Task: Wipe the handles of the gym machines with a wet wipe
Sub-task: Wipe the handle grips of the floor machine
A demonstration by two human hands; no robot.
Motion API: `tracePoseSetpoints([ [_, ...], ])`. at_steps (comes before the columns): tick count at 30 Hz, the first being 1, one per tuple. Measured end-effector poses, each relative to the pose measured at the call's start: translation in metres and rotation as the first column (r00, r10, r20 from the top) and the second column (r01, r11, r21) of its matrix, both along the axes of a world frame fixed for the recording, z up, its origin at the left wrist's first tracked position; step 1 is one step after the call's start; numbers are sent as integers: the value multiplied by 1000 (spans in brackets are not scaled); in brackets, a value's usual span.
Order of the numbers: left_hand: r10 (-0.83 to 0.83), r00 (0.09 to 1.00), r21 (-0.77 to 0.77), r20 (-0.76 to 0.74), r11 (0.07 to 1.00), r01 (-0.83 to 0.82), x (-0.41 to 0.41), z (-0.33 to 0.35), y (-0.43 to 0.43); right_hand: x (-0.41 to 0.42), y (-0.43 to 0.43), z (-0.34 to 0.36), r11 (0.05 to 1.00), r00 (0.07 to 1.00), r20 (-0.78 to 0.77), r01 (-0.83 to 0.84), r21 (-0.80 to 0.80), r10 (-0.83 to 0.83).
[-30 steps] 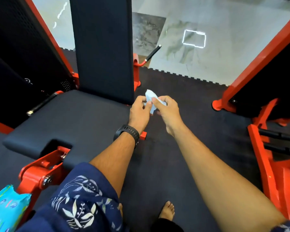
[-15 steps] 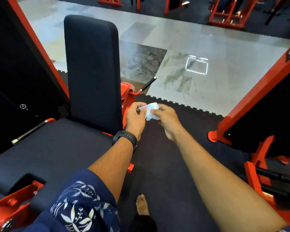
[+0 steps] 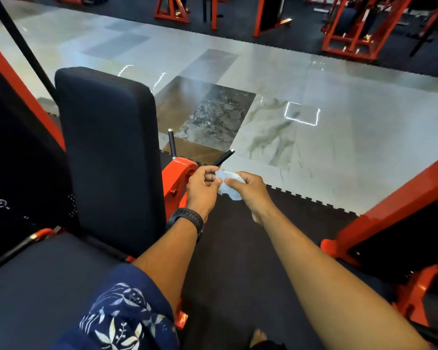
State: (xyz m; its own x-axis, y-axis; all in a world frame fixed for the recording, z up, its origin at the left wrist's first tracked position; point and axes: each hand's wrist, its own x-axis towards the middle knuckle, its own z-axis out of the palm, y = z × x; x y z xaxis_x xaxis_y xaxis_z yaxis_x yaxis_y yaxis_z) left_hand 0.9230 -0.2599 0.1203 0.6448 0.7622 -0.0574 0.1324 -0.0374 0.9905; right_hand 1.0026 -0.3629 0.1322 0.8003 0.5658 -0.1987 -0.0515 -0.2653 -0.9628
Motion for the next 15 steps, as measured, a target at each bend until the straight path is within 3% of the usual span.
tracePoseSetpoints([
  [15, 11, 935, 116, -356, 993, 33, 261, -120, 133, 266, 148, -142, 969, 988, 19, -146, -200, 152],
])
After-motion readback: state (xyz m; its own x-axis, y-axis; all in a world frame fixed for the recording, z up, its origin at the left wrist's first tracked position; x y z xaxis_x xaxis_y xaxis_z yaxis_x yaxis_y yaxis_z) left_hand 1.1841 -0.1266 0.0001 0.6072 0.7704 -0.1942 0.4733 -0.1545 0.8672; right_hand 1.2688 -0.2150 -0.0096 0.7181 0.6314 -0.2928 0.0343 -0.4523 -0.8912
